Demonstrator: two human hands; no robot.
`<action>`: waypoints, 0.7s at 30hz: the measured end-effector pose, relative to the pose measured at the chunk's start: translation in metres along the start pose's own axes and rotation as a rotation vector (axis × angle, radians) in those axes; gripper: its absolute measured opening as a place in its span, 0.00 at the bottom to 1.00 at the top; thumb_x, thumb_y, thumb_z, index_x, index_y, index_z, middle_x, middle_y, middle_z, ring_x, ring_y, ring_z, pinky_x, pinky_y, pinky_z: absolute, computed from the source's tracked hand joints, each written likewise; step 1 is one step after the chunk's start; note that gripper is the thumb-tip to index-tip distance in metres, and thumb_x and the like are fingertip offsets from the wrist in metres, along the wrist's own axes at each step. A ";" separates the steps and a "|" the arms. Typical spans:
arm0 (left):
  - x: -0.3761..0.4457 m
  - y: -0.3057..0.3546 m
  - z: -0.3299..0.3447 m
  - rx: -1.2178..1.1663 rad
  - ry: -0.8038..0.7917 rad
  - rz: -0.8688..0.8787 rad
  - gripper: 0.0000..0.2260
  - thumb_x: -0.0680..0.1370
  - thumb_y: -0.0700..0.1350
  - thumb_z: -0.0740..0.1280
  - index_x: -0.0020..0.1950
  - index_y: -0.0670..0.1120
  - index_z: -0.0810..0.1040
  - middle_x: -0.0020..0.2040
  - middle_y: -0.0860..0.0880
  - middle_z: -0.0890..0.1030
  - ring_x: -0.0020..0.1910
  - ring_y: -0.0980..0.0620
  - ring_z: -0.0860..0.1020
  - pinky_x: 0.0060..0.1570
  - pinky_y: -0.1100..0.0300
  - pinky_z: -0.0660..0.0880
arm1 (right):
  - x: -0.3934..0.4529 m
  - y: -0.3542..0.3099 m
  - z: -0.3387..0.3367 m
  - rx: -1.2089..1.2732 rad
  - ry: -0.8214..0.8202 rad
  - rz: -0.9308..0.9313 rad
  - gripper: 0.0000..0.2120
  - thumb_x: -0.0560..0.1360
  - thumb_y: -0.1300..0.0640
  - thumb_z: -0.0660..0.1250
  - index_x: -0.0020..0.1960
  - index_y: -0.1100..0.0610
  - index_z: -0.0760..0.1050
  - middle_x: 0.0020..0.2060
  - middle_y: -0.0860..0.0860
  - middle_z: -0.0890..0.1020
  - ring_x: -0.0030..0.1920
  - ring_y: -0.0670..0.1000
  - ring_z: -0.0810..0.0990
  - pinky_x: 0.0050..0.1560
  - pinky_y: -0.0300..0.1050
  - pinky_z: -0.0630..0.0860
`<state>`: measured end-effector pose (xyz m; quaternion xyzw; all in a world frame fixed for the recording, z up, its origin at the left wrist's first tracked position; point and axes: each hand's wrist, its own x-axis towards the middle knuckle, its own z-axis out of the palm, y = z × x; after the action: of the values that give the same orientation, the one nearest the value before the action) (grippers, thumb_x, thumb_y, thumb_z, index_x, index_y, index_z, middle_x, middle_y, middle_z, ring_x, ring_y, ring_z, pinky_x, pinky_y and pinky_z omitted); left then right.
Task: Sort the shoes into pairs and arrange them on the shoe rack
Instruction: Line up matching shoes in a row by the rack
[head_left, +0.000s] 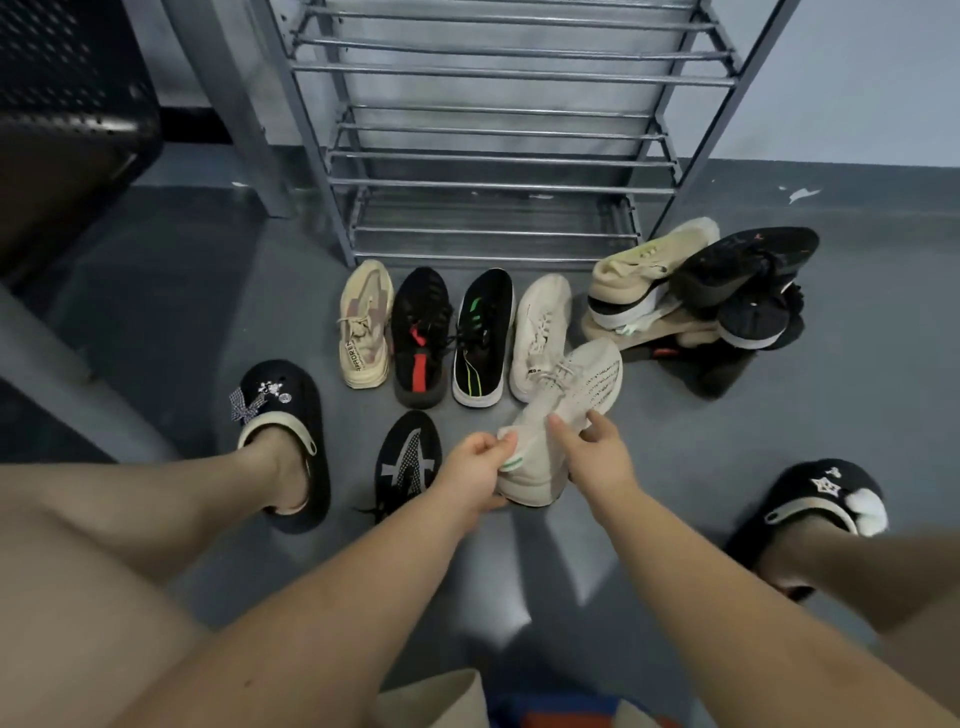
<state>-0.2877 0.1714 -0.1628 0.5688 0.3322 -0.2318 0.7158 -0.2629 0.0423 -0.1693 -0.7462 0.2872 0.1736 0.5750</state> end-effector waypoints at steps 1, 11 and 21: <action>-0.004 -0.001 0.002 0.020 -0.016 -0.001 0.13 0.79 0.46 0.63 0.36 0.47 0.67 0.38 0.49 0.75 0.37 0.53 0.75 0.39 0.55 0.76 | 0.000 0.001 -0.001 -0.021 0.001 0.020 0.37 0.74 0.48 0.69 0.76 0.58 0.57 0.71 0.57 0.68 0.69 0.57 0.70 0.69 0.55 0.68; -0.012 -0.016 0.006 0.206 -0.099 0.028 0.13 0.77 0.46 0.67 0.35 0.48 0.68 0.36 0.49 0.73 0.39 0.49 0.73 0.50 0.46 0.76 | 0.006 0.019 -0.015 0.134 0.033 0.230 0.35 0.71 0.60 0.73 0.73 0.54 0.61 0.62 0.54 0.77 0.58 0.56 0.78 0.49 0.52 0.76; 0.010 -0.021 -0.029 0.289 -0.130 -0.219 0.25 0.78 0.57 0.62 0.71 0.45 0.68 0.63 0.45 0.77 0.55 0.46 0.77 0.58 0.51 0.72 | -0.002 0.041 -0.007 0.052 -0.225 0.260 0.30 0.74 0.67 0.67 0.72 0.55 0.61 0.58 0.59 0.79 0.47 0.56 0.78 0.38 0.46 0.77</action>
<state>-0.3024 0.1944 -0.1879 0.6101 0.3085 -0.3900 0.6169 -0.2905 0.0290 -0.1969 -0.6637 0.3195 0.3212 0.5952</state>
